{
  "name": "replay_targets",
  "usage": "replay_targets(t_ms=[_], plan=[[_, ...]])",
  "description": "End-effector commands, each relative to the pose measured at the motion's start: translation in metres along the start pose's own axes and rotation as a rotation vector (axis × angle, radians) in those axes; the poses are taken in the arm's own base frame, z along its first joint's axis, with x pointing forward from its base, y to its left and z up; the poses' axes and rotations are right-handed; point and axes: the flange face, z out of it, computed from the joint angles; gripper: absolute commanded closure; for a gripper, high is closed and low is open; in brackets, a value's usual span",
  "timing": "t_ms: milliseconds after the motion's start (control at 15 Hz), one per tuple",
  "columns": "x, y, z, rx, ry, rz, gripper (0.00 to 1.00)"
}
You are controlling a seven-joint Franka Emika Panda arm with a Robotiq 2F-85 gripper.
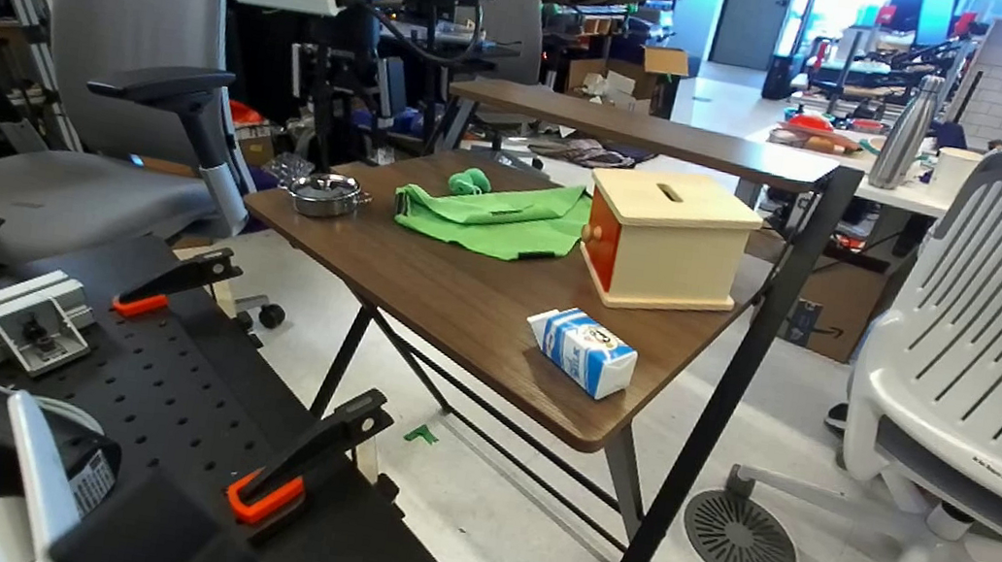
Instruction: Move the green towel forward, remove the lid from the pot then put it back on
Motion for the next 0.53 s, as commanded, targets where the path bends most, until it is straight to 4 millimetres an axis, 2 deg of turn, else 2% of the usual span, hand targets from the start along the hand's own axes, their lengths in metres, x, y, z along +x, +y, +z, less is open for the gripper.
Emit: replay_targets(t_ms=[0, 200, 467], plan=[[0.005, -0.036, 0.006, -0.016, 0.002, -0.084, 0.0], [0.011, -0.058, 0.013, -0.024, 0.001, -0.126, 0.0], [0.008, -0.072, 0.028, -0.018, -0.038, -0.16, 0.0]])
